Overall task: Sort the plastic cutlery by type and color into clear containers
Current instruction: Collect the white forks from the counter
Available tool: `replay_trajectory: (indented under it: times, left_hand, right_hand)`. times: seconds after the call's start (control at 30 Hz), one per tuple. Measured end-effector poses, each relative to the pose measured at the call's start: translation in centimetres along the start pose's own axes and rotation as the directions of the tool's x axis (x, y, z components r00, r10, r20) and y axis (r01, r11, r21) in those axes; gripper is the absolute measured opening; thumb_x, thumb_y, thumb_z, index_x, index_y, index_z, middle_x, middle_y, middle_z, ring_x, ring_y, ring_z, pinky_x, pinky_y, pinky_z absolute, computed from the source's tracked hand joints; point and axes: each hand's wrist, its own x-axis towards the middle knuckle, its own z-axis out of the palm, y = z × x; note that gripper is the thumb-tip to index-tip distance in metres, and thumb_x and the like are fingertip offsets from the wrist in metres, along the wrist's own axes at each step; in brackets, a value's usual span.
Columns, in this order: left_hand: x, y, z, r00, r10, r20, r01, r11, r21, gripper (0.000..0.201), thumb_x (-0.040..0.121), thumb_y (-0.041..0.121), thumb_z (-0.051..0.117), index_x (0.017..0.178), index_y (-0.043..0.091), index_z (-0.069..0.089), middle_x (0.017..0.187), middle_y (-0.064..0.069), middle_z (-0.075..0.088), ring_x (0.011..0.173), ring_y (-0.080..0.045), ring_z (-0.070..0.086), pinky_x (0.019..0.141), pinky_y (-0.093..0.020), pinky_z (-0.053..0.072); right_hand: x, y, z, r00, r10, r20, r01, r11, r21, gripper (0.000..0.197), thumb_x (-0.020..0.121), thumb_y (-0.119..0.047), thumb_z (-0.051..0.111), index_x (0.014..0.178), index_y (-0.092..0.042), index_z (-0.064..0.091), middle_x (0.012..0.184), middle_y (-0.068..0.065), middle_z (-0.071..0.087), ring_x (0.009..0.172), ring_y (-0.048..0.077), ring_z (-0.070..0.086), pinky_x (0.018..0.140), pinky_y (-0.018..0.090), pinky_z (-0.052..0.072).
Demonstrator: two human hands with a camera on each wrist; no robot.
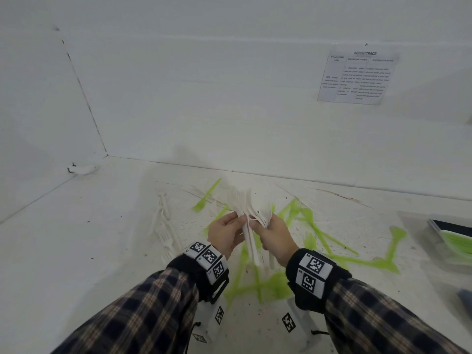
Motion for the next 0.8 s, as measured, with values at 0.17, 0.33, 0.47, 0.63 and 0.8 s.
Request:
replay_trajectory:
  times: [0.17, 0.33, 0.47, 0.63, 0.8]
  left_hand:
    - [0.1, 0.2, -0.9, 1.000, -0.022, 0.015, 0.022, 1.000, -0.002, 0.025, 0.089, 0.001, 0.060, 0.113, -0.004, 0.062, 0.079, -0.008, 0.073, 0.065, -0.014, 0.070, 0.063, -0.025, 0.059]
    - [-0.2, 0.2, -1.4, 1.000, -0.021, 0.023, 0.021, 1.000, -0.013, 0.023, 0.090, 0.003, 0.059, 0.112, -0.005, 0.062, 0.089, -0.014, 0.070, 0.068, -0.016, 0.069, 0.065, -0.025, 0.059]
    - [-0.6, 0.3, -2.1, 0.998, -0.036, 0.060, 0.036, 0.999, -0.001, 0.017, 0.091, 0.002, 0.057, 0.105, -0.002, 0.064, 0.076, -0.008, 0.073, 0.063, -0.014, 0.070, 0.061, -0.025, 0.058]
    - [-0.9, 0.3, -2.7, 0.998, -0.043, 0.044, 0.043, 0.999, 0.019, 0.024, 0.088, 0.000, 0.060, 0.112, -0.003, 0.061, 0.078, -0.009, 0.072, 0.063, -0.014, 0.070, 0.058, -0.025, 0.058]
    - [-1.2, 0.4, -3.1, 0.998, -0.049, 0.044, 0.047, 0.997, 0.058, 0.018, 0.089, 0.001, 0.059, 0.107, -0.002, 0.063, 0.076, -0.008, 0.072, 0.061, -0.014, 0.069, 0.055, -0.024, 0.056]
  right_hand:
    - [-0.2, 0.1, 0.7, 0.997, 0.055, 0.055, -0.059, 0.996, 0.070, 0.015, 0.095, -0.012, 0.052, 0.107, -0.007, 0.060, 0.038, -0.018, 0.042, 0.033, -0.001, 0.037, 0.039, 0.014, 0.029]
    - [-0.9, -0.2, 1.5, 0.996, 0.048, 0.069, -0.056, 0.990, 0.128, 0.019, 0.097, -0.010, 0.047, 0.112, -0.004, 0.058, 0.035, -0.019, 0.043, 0.031, -0.001, 0.037, 0.037, 0.014, 0.029]
    - [-0.8, -0.1, 2.0, 0.997, 0.052, 0.052, -0.057, 0.991, 0.118, 0.015, 0.096, -0.010, 0.049, 0.107, -0.008, 0.058, 0.038, -0.019, 0.044, 0.032, -0.002, 0.038, 0.037, 0.012, 0.029]
    - [-1.2, -0.1, 2.4, 1.000, -0.024, -0.017, 0.024, 0.998, 0.056, 0.006, 0.092, -0.015, 0.057, 0.094, -0.018, 0.061, 0.056, -0.016, 0.052, 0.043, -0.010, 0.049, 0.043, 0.006, 0.034]
    - [-1.3, -0.1, 2.4, 0.997, -0.071, -0.012, 0.070, 0.993, -0.092, 0.010, 0.089, -0.021, 0.062, 0.099, -0.018, 0.063, 0.084, -0.006, 0.065, 0.075, 0.001, 0.061, 0.064, 0.015, 0.048]
